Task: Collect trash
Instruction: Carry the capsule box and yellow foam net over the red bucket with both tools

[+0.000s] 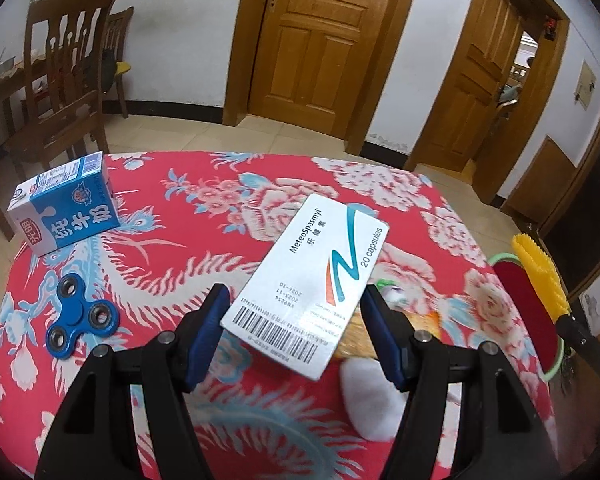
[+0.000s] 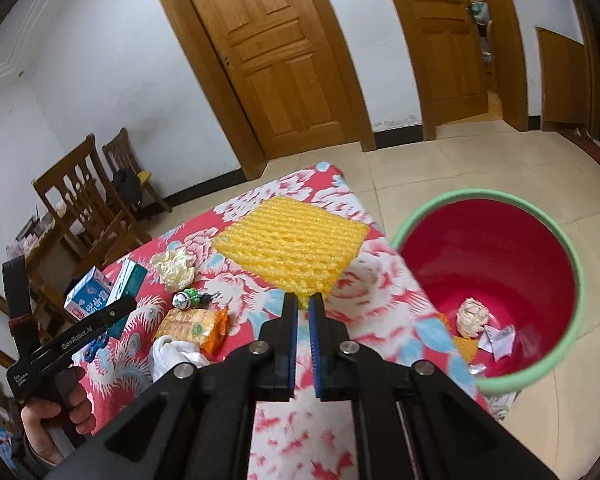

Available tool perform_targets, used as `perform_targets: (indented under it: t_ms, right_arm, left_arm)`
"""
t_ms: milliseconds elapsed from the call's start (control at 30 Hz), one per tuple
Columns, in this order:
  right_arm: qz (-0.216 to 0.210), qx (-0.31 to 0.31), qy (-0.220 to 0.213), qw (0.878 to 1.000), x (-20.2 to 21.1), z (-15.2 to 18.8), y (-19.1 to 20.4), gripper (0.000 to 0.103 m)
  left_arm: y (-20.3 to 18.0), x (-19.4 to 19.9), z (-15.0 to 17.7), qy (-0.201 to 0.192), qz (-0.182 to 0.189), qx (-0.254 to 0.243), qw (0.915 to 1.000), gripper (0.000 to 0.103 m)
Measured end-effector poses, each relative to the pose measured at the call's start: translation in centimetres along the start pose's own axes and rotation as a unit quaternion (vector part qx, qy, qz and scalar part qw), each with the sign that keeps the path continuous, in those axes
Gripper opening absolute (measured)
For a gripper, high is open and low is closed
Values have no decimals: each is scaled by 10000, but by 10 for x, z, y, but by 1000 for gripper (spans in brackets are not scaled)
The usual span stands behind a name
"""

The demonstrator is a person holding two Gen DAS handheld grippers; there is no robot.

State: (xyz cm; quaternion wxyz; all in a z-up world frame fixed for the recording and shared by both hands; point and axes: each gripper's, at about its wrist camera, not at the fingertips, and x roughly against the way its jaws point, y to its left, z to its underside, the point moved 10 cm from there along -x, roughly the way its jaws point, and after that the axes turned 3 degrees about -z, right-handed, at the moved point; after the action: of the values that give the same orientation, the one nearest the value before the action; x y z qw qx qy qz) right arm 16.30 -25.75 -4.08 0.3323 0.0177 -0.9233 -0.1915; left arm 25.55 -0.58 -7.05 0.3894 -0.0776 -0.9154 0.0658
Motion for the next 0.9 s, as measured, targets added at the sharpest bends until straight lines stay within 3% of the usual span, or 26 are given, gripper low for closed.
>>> perform_targets:
  t_ms: [400, 900]
  right_arm:
    - [84, -265, -364, 9990, 48, 5, -30, 7]
    - [172, -531, -535, 9970, 71, 14, -60, 7]
  left_arm:
    - [-57, 44, 13, -67, 486, -286, 9984, 67]
    - [-99, 72, 36, -45, 749, -497, 9959, 67]
